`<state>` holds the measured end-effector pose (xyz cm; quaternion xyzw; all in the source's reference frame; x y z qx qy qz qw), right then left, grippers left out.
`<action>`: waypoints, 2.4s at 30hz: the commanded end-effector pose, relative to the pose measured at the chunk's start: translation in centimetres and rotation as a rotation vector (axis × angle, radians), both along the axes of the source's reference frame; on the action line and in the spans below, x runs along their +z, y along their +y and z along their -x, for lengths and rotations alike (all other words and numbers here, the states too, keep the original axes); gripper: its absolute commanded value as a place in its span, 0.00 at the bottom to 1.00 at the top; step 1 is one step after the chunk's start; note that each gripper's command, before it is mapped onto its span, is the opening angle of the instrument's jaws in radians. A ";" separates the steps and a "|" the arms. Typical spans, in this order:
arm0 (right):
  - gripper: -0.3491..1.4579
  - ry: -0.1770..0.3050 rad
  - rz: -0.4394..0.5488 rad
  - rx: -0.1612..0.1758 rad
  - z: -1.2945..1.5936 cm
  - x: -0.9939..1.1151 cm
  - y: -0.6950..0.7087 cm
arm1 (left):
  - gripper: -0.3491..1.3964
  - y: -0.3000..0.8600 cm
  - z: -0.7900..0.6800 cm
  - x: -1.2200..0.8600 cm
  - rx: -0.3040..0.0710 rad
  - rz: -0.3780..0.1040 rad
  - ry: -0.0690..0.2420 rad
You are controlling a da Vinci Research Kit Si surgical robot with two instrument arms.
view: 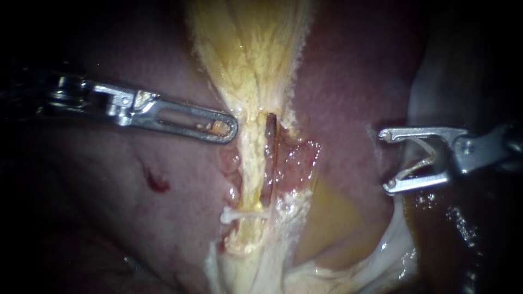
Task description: Clipping second clip left tube
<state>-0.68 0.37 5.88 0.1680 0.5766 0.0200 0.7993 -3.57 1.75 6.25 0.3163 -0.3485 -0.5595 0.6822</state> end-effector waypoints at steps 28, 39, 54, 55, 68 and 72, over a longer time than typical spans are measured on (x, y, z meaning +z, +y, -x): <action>0.46 0.001 -0.001 -0.002 0.02 -0.04 0.01 | 0.00 0.26 -0.60 -0.78 -0.044 -0.006 -0.002; 0.46 0.014 -0.026 -0.003 -0.24 0.02 -0.08 | 0.00 0.23 -0.59 -0.75 -0.046 -0.003 0.000; 0.46 0.018 -0.099 0.007 -0.85 0.28 -0.34 | 0.00 0.20 -0.56 -0.72 -0.048 0.000 0.001; 0.46 0.024 -0.100 0.005 -0.89 0.29 -0.35 | 0.00 0.20 -0.56 -0.72 -0.048 0.000 0.002; 0.46 0.044 -0.179 0.015 -1.34 0.41 -0.46 | 0.00 0.19 -0.53 -0.71 -0.045 -0.002 -0.001; 0.46 0.064 -0.213 0.013 -1.45 0.44 -0.50 | 0.00 0.19 -0.53 -0.70 -0.045 -0.001 -0.001</action>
